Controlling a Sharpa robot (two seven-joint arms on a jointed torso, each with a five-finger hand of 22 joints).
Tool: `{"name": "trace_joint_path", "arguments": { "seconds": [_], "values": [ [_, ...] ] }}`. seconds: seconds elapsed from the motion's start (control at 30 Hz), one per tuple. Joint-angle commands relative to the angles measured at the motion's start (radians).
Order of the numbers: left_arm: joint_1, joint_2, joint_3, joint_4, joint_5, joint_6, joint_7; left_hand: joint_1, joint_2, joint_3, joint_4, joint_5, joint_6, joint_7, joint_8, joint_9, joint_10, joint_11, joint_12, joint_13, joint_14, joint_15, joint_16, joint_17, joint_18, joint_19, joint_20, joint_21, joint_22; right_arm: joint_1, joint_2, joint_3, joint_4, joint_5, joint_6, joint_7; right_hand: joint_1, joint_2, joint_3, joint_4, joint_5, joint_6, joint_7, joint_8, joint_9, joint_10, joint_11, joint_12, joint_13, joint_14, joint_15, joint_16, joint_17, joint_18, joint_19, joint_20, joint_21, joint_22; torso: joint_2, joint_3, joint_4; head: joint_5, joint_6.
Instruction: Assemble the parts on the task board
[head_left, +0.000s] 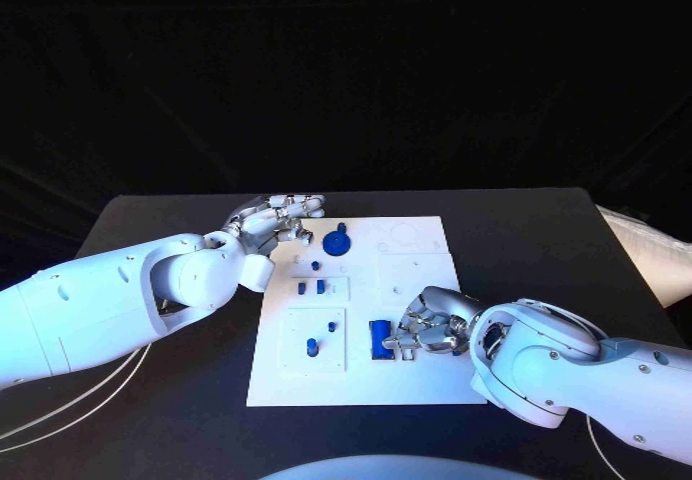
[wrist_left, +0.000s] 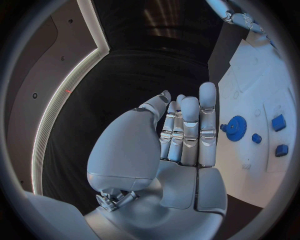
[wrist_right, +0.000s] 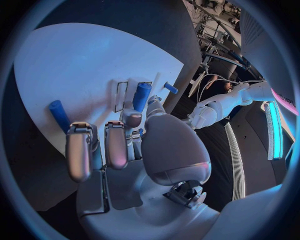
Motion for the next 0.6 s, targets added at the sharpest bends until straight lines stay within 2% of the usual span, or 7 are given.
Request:
{"name": "trace_joint_path", "arguments": {
  "seconds": [0.03, 0.13, 0.27, 0.6],
  "values": [
    [0.0, 0.002, 0.001, 0.002, -0.003, 0.02, 0.004, 0.003, 0.01, -0.004, 0.001, -0.004, -0.005, -0.001, 0.003, -0.001, -0.007, -0.001, 0.007, 0.001, -0.007, 0.001, 0.003, -0.001, 0.011, -0.001, 0.0, -0.006, -0.001, -0.002, 0.005, 0.0, -0.003, -0.034, 0.013, -0.001, 0.053, 0.019, 0.02, -0.029, -0.009, 0.011, -0.011, 0.011, 0.007, 0.006, -0.011, 0.003, 0.002, 0.054, -0.008, 0.003, 0.005, -0.006, 0.008, -0.006, 0.006, 0.085, 0.0, -0.0006, 0.001, -0.003, -0.001],
    [0.0, 0.002, 0.001, 0.002, -0.003, 0.019, 0.003, 0.003, 0.01, -0.004, 0.001, -0.004, -0.005, -0.001, 0.003, -0.001, -0.007, -0.001, 0.007, 0.001, -0.007, 0.001, 0.003, -0.001, 0.011, -0.001, 0.0, -0.006, -0.001, -0.003, 0.01, 0.0, -0.009, -0.055, 0.018, -0.004, 0.093, 0.03, 0.036, -0.054, -0.025, 0.022, -0.018, 0.021, 0.014, 0.015, -0.017, 0.013, 0.011, 0.055, -0.013, 0.008, 0.011, -0.008, 0.012, -0.01, 0.009, 0.09, 0.0, -0.0005, 0.0012, -0.002, -0.002],
    [0.0, 0.001, 0.001, 0.002, -0.003, 0.019, 0.003, 0.003, 0.01, -0.004, 0.001, -0.004, -0.005, -0.001, 0.003, -0.001, -0.007, -0.001, 0.007, 0.001, -0.007, 0.001, 0.003, -0.001, 0.011, -0.001, 0.0, -0.006, -0.001, -0.005, 0.018, -0.001, -0.016, -0.081, 0.029, -0.006, 0.113, 0.023, 0.038, -0.072, -0.035, 0.027, -0.021, 0.027, 0.019, 0.022, -0.02, 0.021, 0.019, 0.056, -0.016, 0.011, 0.016, -0.009, 0.015, -0.014, 0.012, 0.095, 0.0, -0.0006, 0.0017, -0.003, -0.003],
    [0.0, 0.001, 0.001, 0.001, -0.003, 0.02, 0.003, 0.003, 0.01, -0.004, 0.001, -0.004, -0.005, -0.001, 0.003, -0.001, -0.007, -0.001, 0.007, 0.001, -0.007, 0.001, 0.003, -0.001, 0.011, -0.001, 0.0, -0.006, -0.001, -0.013, 0.032, -0.002, -0.032, -0.126, 0.03, -0.012, 0.11, 0.022, 0.034, -0.076, -0.039, 0.037, -0.025, 0.036, 0.026, 0.04, -0.023, 0.046, 0.04, 0.058, -0.018, 0.017, 0.024, -0.011, 0.022, -0.016, 0.017, 0.104, -0.001, -0.0009, -0.0004, -0.005, -0.004]
  ]
}}
